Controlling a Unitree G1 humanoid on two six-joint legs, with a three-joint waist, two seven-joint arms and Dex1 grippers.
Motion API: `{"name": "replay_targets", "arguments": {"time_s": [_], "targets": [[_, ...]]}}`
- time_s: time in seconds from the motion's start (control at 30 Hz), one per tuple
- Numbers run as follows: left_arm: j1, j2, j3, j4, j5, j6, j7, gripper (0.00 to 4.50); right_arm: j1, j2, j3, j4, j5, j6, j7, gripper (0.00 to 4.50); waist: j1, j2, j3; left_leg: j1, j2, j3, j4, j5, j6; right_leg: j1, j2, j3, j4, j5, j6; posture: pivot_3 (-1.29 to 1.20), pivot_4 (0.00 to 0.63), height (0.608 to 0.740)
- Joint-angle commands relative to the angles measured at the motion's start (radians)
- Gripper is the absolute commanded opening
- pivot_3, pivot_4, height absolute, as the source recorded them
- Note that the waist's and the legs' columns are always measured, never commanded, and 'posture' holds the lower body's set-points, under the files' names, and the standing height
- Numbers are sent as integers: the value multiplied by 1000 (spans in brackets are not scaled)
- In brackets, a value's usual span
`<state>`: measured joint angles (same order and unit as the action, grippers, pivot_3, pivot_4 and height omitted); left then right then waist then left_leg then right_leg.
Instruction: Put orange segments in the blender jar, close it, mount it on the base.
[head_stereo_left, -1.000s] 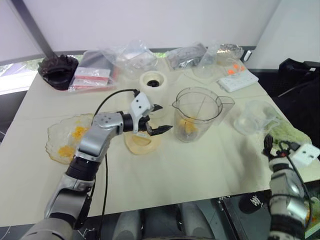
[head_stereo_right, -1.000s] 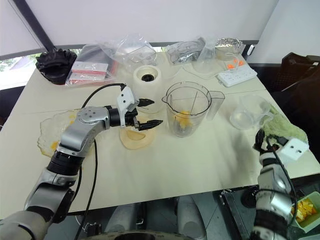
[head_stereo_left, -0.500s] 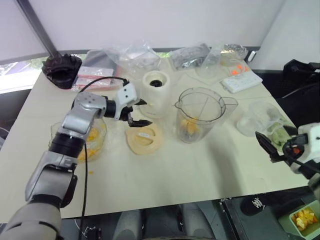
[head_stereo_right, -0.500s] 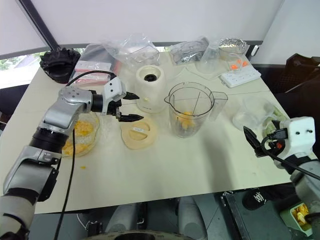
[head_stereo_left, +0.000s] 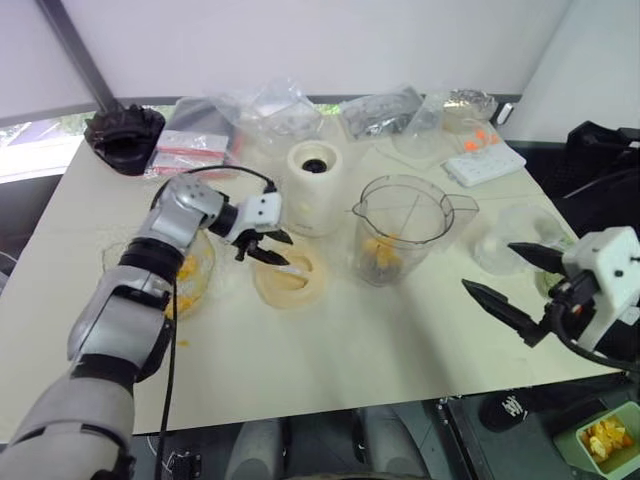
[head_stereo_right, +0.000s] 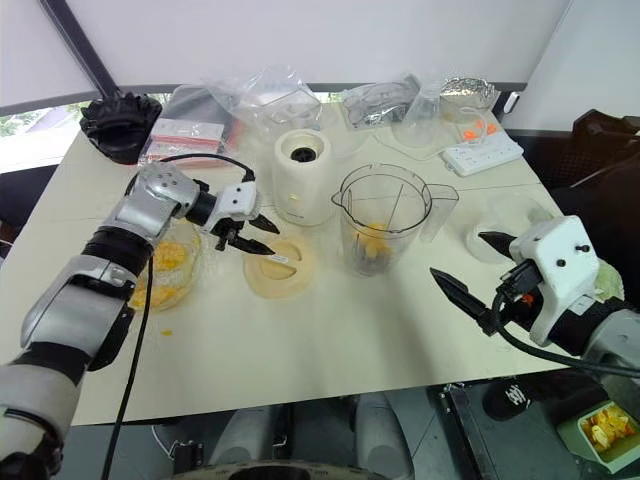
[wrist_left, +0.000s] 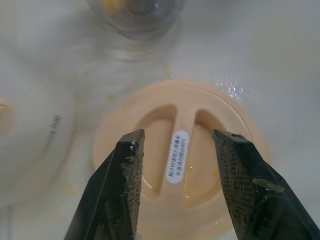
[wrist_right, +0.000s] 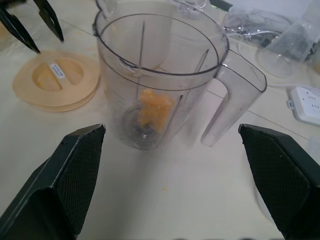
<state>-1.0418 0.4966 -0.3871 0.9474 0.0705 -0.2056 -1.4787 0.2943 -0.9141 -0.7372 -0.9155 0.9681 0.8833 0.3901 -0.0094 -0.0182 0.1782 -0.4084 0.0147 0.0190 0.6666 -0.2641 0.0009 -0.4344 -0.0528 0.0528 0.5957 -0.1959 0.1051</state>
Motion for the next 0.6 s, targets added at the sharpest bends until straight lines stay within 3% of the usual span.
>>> {"name": "replay_targets", "arguments": {"time_s": [0.03, 0.37, 0.6], "targets": [[-50, -24, -20, 81, 60, -89, 2, 2226, 1, 11, -38, -47, 32, -1, -38, 4500, 0, -2, 1, 0, 0, 0, 0, 0, 0, 0, 0, 0, 0, 0, 0, 0, 150, 740], [-103, -106, -22, 256, 167, -169, 95, 2226, 42, 23, -52, -108, 74, -5, -130, 4500, 1, -6, 2, 0, 0, 0, 0, 0, 0, 0, 0, 0, 0, 0, 0, 0, 150, 740], [-93, -157, -51, 335, 248, -114, 131, 2226, 61, 40, -28, -114, 83, -19, -175, 4500, 1, -7, 1, 0, 0, 0, 1, 0, 0, 0, 0, 0, 0, 0, 0, 0, 150, 740]]}}
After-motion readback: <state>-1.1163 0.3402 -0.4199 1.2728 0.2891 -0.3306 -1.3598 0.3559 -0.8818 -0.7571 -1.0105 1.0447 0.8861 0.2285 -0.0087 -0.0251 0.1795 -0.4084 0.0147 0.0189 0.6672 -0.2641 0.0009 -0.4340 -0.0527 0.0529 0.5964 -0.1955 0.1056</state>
